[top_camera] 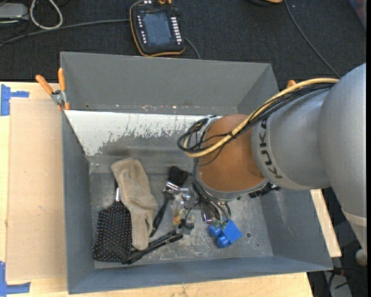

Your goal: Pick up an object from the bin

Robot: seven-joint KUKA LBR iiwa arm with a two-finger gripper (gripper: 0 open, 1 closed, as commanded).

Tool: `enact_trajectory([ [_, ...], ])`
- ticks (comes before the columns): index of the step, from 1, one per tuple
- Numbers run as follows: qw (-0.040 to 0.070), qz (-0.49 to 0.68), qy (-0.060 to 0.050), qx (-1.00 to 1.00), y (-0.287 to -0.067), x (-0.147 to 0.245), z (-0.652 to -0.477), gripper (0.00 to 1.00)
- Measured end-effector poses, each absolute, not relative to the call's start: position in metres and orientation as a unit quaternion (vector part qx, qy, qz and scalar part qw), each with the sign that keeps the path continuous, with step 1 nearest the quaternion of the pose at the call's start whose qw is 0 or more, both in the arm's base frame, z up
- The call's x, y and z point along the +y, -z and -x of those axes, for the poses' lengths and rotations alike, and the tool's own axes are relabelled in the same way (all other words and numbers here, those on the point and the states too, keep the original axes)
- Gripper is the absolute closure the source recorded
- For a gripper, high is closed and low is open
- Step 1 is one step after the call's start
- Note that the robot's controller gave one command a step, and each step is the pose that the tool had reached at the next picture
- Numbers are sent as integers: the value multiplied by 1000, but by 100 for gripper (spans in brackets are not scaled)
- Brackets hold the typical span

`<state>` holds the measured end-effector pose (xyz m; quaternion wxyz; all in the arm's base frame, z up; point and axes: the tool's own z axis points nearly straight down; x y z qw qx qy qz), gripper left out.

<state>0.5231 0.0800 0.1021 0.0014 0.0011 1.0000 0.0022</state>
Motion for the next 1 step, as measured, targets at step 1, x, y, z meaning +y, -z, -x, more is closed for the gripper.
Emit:
enact_trajectory([
  [1,4,57,-2,998,-186,80,-542,100],
])
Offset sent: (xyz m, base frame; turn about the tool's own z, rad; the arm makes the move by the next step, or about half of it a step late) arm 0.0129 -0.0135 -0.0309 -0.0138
